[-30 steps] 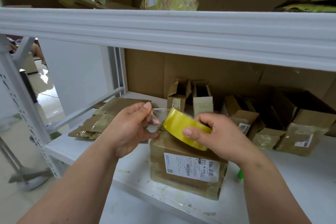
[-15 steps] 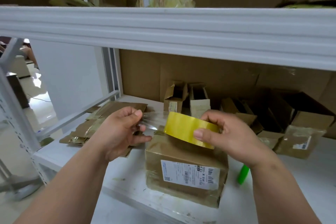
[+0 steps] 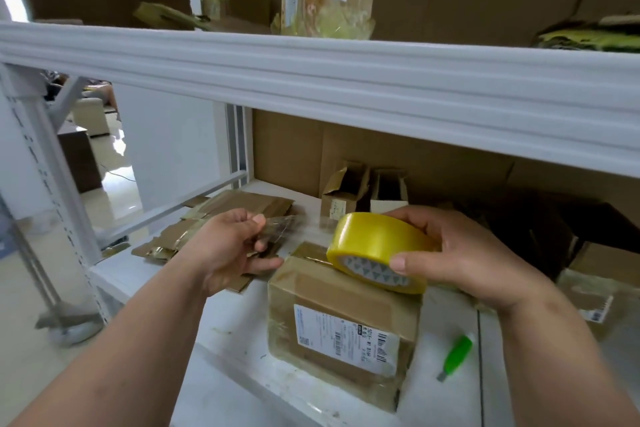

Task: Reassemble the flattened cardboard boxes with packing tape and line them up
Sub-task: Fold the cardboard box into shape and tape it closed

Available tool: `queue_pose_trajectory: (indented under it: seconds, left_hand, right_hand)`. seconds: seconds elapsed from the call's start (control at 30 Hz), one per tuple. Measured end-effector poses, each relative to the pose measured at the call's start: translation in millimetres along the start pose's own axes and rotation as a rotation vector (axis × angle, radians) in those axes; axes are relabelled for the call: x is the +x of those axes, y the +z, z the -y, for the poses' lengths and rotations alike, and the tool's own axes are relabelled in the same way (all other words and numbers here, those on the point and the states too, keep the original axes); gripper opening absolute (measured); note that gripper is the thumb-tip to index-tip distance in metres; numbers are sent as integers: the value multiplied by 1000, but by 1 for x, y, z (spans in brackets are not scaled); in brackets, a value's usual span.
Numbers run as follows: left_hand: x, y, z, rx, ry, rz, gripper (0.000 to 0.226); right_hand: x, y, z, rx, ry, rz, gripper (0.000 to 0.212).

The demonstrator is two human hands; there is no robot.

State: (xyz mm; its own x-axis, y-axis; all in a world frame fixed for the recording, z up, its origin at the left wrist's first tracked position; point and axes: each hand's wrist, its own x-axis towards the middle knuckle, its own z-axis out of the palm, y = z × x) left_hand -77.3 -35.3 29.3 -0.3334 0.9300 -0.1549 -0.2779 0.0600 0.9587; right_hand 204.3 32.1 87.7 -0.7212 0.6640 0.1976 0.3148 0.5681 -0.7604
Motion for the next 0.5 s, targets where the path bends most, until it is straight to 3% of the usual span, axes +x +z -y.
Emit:
queue_pose_trajectory:
  seconds: [0.23,0.5]
  left_hand:
    - [1,0,3,27,5,-36,12]
    - [7,9,4,123,43,-77,12]
  right_hand:
    - [-12,-17,-1,-74,22,-135,60]
    - [-37,-30,-17,-12,32,-98,60]
